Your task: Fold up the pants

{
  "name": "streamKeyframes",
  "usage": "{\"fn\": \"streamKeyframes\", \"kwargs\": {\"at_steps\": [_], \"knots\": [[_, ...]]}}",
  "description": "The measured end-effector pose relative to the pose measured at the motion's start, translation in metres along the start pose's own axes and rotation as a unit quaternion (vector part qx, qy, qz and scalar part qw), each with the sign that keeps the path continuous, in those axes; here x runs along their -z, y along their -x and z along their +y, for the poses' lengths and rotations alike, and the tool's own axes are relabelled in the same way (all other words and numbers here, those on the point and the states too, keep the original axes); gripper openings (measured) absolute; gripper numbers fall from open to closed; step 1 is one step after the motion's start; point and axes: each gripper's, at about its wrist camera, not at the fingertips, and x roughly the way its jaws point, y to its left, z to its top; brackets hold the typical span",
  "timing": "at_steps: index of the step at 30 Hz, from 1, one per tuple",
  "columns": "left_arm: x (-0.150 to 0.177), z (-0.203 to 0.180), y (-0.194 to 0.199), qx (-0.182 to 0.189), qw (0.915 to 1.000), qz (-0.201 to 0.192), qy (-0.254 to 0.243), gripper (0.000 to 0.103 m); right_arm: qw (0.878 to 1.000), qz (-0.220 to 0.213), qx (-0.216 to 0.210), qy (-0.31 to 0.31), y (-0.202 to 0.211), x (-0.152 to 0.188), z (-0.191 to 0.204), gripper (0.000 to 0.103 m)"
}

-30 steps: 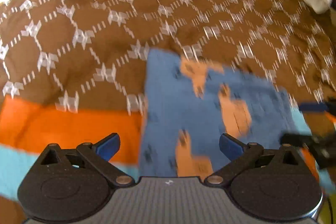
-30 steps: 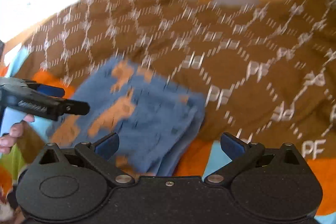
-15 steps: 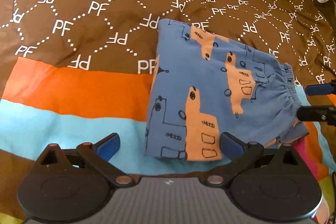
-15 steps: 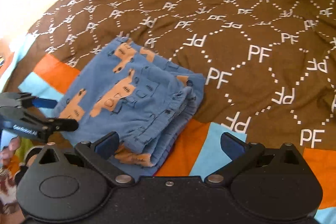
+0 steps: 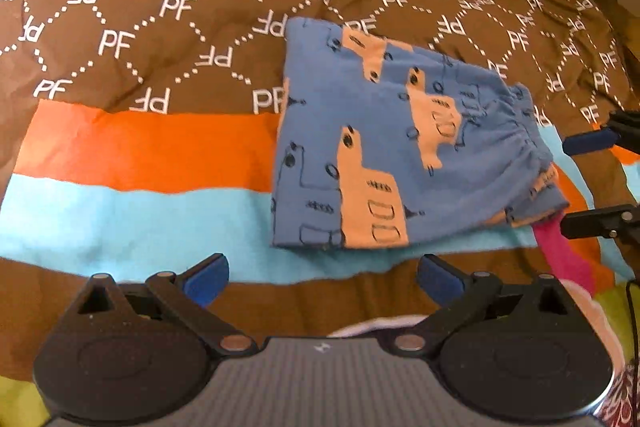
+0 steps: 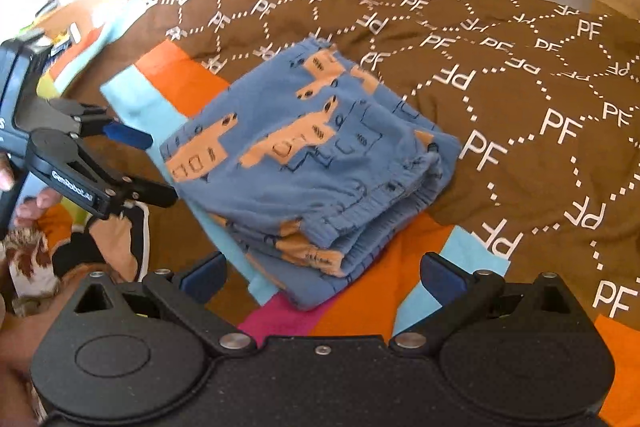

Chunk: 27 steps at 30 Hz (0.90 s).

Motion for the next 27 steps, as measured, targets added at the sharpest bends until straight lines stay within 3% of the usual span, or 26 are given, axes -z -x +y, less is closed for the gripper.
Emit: {"fn": "streamKeyframes", "kwargs": {"at_steps": [6,13,17,21,25,27], "knots": [[0.003,-0.002,0.003,0.005,0.9999,0.003,-0.015,0.103,0.998,0.041,0.03,0.026,-0.011,0.009,0.0,0.102],[-0.005,0.009,0.007,0.013,0.9983,0.007,-0.057,0.103,0.999,0.006,0.018,-0.028,0.001,0.008,-0.02,0.102],[-0.011,0.016,0.009,0.023,0.9963,0.003,-0.082,0.103,0.996,0.0,0.043,-0.072,-0.001,0.01,-0.037,0.102],[-0.023,0.024,0.008,0.043,0.9962,-0.014,-0.074,0.103,0.985,-0.058,0.042,-0.154,0.005,0.014,-0.062,0.102],[-0.033,0.034,-0.001,0.068,0.9968,-0.028,-0.031,0.103,0.961,-0.144,-0.003,-0.235,0.009,0.016,-0.079,0.102],[-0.037,0.039,-0.01,0.073,0.9969,-0.027,-0.011,0.103,0.952,-0.165,-0.014,-0.258,0.004,0.016,-0.083,0.102]]}}
